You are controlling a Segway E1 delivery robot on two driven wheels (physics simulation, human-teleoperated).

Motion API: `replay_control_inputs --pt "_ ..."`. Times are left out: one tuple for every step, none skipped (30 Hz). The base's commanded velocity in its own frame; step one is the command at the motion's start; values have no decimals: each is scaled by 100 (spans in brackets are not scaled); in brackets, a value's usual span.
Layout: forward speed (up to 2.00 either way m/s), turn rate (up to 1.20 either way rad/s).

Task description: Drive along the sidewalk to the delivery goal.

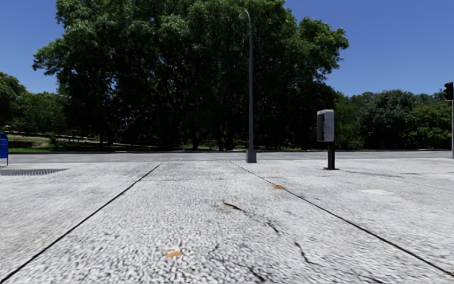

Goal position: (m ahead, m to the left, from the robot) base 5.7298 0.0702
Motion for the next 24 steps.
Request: replay_control_inputs --pt "200 0" --pt "200 0" --pt "200 0" --pt "200 0" --pt "200 0" --pt "200 0" --pt "200 0" --pt "200 0" --pt "200 0" --pt "200 0" --pt "200 0" --pt "200 0" --pt "200 0" --pt "200 0" --pt "200 0" --pt "200 0" --pt "200 0" --pt "200 0" --pt "200 0" --pt "200 0" --pt "200 8" --pt "200 14" --pt "200 14" --pt "200 19"
